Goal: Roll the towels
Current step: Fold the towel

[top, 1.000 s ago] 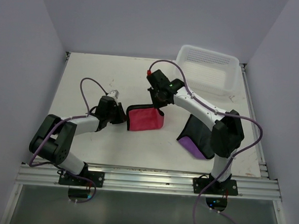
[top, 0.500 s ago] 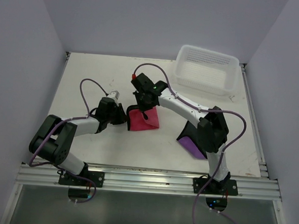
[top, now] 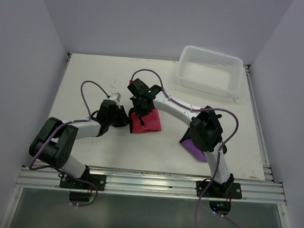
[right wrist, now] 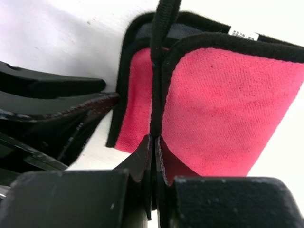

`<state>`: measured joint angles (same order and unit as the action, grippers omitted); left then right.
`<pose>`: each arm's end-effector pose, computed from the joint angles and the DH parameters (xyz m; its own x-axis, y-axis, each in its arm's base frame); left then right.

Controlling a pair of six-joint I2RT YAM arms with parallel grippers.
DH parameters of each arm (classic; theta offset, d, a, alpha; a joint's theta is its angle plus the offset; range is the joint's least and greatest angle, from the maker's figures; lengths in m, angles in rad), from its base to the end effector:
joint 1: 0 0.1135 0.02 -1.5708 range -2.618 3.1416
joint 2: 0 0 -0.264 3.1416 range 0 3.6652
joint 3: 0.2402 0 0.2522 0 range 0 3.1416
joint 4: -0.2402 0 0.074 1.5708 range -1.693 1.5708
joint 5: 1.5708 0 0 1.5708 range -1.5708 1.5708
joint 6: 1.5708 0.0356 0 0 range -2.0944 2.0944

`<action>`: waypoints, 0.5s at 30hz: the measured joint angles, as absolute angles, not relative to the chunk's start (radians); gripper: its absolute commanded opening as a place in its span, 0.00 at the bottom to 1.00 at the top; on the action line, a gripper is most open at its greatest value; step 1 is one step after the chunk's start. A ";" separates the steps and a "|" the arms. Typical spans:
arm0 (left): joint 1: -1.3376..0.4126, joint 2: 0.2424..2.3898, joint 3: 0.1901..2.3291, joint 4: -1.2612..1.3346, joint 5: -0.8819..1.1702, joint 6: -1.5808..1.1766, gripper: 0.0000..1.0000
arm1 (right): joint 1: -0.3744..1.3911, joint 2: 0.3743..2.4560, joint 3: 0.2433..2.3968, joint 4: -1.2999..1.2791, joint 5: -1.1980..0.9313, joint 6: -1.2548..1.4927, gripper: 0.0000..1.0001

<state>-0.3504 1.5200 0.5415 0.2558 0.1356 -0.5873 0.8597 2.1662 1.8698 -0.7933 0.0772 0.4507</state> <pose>0.2567 -0.0990 0.1351 -0.7584 -0.3074 -0.5748 0.0182 0.8715 -0.4900 0.3092 0.3547 0.2208 -0.8397 -0.3093 -0.4463 -0.4070 0.9027 0.1400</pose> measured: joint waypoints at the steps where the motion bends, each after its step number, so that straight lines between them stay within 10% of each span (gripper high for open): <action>1: -0.350 1.520 0.542 0.256 0.136 -0.587 0.30 | 0.861 2.170 1.879 -0.793 0.076 0.453 0.00; 15: -0.350 1.512 0.528 0.266 0.139 -0.587 0.30 | 0.890 2.244 1.932 -0.772 0.030 0.492 0.00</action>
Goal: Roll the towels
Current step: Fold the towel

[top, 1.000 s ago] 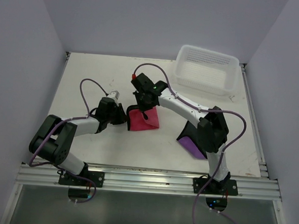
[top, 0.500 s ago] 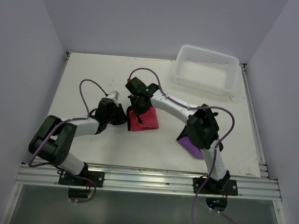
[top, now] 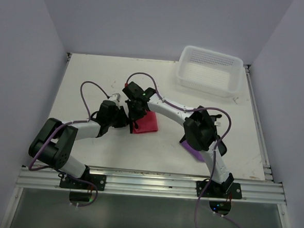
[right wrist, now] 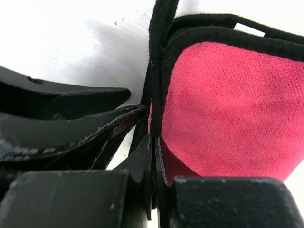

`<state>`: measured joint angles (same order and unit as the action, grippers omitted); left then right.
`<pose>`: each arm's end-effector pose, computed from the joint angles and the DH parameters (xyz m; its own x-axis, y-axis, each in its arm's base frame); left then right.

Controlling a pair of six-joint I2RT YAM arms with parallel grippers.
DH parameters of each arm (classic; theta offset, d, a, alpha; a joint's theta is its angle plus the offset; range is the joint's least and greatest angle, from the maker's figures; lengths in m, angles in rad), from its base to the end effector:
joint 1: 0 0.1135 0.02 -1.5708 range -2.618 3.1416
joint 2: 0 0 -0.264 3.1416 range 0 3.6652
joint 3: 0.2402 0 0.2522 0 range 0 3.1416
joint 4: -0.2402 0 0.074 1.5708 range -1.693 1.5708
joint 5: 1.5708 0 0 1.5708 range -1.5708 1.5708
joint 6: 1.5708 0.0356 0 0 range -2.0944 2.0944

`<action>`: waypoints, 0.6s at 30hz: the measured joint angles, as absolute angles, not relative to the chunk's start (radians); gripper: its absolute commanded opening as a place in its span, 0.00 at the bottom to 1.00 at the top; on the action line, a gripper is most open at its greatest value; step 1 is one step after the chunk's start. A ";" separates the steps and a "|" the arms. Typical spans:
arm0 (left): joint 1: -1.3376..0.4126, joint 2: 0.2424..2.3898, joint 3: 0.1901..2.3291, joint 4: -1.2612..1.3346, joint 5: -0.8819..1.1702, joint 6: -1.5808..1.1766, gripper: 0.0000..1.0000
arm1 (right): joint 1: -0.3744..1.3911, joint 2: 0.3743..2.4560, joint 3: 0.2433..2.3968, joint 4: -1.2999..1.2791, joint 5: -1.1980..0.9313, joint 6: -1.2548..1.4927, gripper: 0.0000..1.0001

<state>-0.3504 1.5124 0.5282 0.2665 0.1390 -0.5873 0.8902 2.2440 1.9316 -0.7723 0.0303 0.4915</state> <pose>0.2542 -0.0982 0.1344 -0.7569 -0.3076 -0.5766 0.0223 0.8696 -0.4933 0.3075 0.3781 0.2048 -0.8529 -0.3038 -0.4245 -0.4144 0.8885 0.1969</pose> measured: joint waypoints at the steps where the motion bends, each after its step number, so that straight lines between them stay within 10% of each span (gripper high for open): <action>1: -0.350 1.512 0.527 0.268 0.139 -0.587 0.30 | 0.890 2.249 1.932 -0.770 0.030 0.494 0.00; 9: -0.350 1.510 0.525 0.269 0.142 -0.587 0.30 | 0.890 2.301 1.943 -0.756 0.025 0.506 0.00; 18: -0.350 1.498 0.514 0.268 0.146 -0.587 0.30 | 0.890 2.315 1.952 -0.750 0.019 0.518 0.33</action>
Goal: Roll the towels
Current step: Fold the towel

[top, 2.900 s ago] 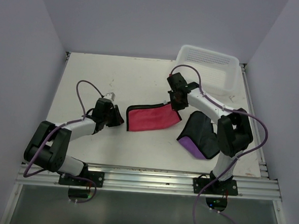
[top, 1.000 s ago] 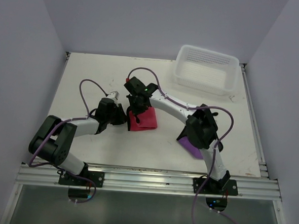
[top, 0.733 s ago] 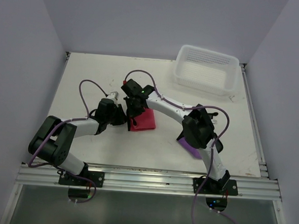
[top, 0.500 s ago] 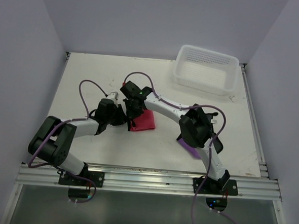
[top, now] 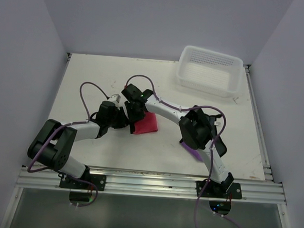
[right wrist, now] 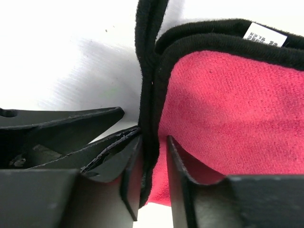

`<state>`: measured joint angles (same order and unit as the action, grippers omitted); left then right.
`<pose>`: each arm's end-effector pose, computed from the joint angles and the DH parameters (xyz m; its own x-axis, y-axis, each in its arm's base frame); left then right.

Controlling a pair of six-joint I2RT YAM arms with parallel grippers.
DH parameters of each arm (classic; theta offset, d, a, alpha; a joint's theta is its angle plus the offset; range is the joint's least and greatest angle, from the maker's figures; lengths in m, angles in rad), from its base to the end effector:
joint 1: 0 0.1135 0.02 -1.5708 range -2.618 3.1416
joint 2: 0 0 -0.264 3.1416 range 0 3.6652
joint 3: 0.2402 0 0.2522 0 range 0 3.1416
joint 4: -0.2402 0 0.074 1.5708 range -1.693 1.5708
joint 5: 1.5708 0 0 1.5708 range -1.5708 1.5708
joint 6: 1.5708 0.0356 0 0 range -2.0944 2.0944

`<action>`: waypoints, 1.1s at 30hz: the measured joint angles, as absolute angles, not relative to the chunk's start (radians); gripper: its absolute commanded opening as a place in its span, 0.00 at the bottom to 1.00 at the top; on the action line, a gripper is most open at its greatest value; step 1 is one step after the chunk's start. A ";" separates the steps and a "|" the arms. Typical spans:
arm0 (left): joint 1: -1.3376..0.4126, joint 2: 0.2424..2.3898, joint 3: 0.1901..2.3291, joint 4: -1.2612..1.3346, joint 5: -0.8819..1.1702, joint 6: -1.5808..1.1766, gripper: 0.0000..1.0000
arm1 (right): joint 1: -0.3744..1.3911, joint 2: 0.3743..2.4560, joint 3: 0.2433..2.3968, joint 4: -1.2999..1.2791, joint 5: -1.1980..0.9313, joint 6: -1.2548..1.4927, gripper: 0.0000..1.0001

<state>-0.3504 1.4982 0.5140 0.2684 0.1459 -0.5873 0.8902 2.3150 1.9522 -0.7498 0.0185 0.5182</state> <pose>0.2507 -0.0971 0.1343 -0.7584 -0.3065 -0.5753 0.0270 0.8670 -0.4975 0.3136 0.3863 0.1786 -0.8726 -0.2907 -0.3925 -0.3910 0.8973 0.2047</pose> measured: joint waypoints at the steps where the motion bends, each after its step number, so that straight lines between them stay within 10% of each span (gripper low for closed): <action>1: -0.350 1.495 0.512 0.267 0.146 -0.587 0.30 | 0.890 2.315 1.956 -0.752 0.018 0.518 0.36; 13: -0.354 1.389 0.497 0.104 0.130 -0.587 0.31 | 0.868 2.266 2.000 -0.764 0.020 0.511 0.44; 24: -0.354 1.276 0.598 -0.072 0.106 -0.585 0.32 | 0.759 1.917 1.686 -0.712 0.035 0.496 0.08; 33: -0.385 1.282 0.706 -0.051 0.133 -0.585 0.31 | 0.752 1.829 1.445 -0.657 0.032 0.495 0.00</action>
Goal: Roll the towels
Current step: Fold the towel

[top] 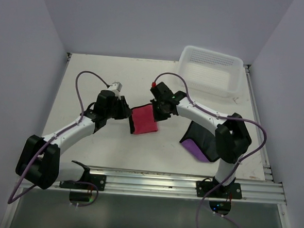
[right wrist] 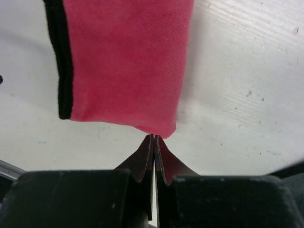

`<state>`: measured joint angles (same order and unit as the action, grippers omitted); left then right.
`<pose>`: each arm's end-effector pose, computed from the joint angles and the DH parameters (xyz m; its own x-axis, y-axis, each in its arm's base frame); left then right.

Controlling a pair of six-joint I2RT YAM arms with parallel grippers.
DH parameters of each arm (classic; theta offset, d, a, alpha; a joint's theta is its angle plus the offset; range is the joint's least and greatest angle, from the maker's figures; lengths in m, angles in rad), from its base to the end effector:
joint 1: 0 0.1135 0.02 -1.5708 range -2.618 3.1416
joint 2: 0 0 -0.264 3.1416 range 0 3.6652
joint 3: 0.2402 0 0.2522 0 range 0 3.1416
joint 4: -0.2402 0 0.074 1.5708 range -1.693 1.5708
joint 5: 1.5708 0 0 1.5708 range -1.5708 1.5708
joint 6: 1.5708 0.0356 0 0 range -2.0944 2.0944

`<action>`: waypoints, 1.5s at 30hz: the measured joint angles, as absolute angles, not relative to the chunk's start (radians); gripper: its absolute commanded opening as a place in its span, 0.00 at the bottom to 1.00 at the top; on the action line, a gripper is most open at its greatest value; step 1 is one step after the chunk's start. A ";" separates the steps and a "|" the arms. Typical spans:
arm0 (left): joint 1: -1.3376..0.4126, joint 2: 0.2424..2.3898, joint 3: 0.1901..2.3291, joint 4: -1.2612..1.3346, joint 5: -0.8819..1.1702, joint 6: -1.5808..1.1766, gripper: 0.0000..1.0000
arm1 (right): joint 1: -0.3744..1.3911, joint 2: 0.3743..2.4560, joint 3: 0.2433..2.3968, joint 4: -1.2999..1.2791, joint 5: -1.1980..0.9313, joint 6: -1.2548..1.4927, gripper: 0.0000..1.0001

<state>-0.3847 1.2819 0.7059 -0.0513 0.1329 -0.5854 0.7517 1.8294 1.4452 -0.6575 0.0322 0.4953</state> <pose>0.2498 -0.1062 0.2193 -0.7139 -0.3018 -0.6318 0.0923 0.8539 -0.5122 0.2875 0.2671 0.2379 -0.8736 -0.1663 -0.4573 -0.2903 0.9324 0.2155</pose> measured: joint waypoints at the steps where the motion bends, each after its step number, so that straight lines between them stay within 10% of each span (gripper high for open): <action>1: -0.396 1.295 0.714 -0.051 0.134 -0.585 0.31 | 0.749 1.829 1.432 -0.656 0.031 0.495 0.00; 34: -0.559 1.494 0.587 0.119 0.086 -0.662 0.21 | 0.739 1.922 1.290 -0.503 -0.066 0.523 0.00; 45: -0.569 1.482 0.581 0.119 0.061 -0.671 0.20 | 0.723 1.958 1.609 -0.591 -0.039 0.501 0.00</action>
